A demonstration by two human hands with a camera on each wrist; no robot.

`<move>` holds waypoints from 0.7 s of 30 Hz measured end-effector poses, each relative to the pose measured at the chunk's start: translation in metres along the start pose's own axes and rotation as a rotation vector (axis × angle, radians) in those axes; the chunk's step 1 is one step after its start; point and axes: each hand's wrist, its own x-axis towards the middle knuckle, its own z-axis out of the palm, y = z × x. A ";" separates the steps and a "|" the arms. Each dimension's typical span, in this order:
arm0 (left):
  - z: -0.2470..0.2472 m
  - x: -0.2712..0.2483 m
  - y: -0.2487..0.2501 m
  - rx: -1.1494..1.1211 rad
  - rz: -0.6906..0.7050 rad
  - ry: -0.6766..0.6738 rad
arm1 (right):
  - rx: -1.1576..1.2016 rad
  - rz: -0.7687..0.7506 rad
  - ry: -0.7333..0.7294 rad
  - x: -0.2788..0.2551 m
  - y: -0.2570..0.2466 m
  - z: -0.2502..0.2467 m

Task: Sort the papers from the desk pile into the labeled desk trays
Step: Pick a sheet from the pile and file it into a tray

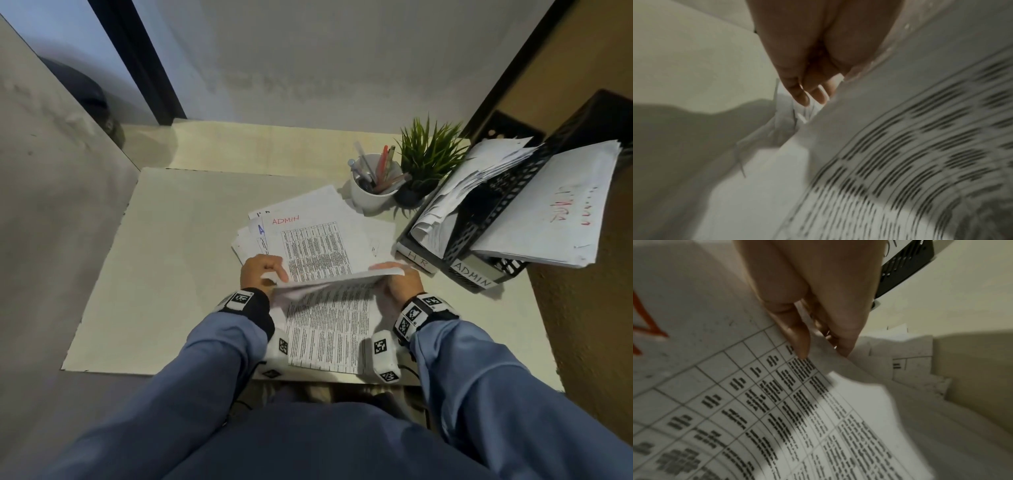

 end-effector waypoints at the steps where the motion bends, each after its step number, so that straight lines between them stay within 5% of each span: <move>1: 0.002 0.002 -0.002 0.049 -0.020 0.074 | -0.016 0.026 -0.003 -0.004 -0.003 -0.001; 5: 0.003 0.020 -0.019 0.010 -0.212 0.206 | 0.204 0.018 -0.033 -0.006 0.011 0.004; 11: 0.002 0.011 -0.008 -0.068 -0.302 0.003 | 0.354 0.070 -0.058 -0.001 0.025 0.007; 14: 0.002 0.013 -0.007 0.187 -0.089 -0.129 | 0.352 0.093 -0.038 -0.004 0.023 0.009; 17: 0.005 0.008 -0.011 0.264 0.071 -0.120 | 0.276 0.093 0.028 -0.003 0.022 0.007; 21: 0.000 -0.002 -0.016 0.247 0.098 -0.124 | -0.129 0.011 -0.005 0.002 0.018 -0.001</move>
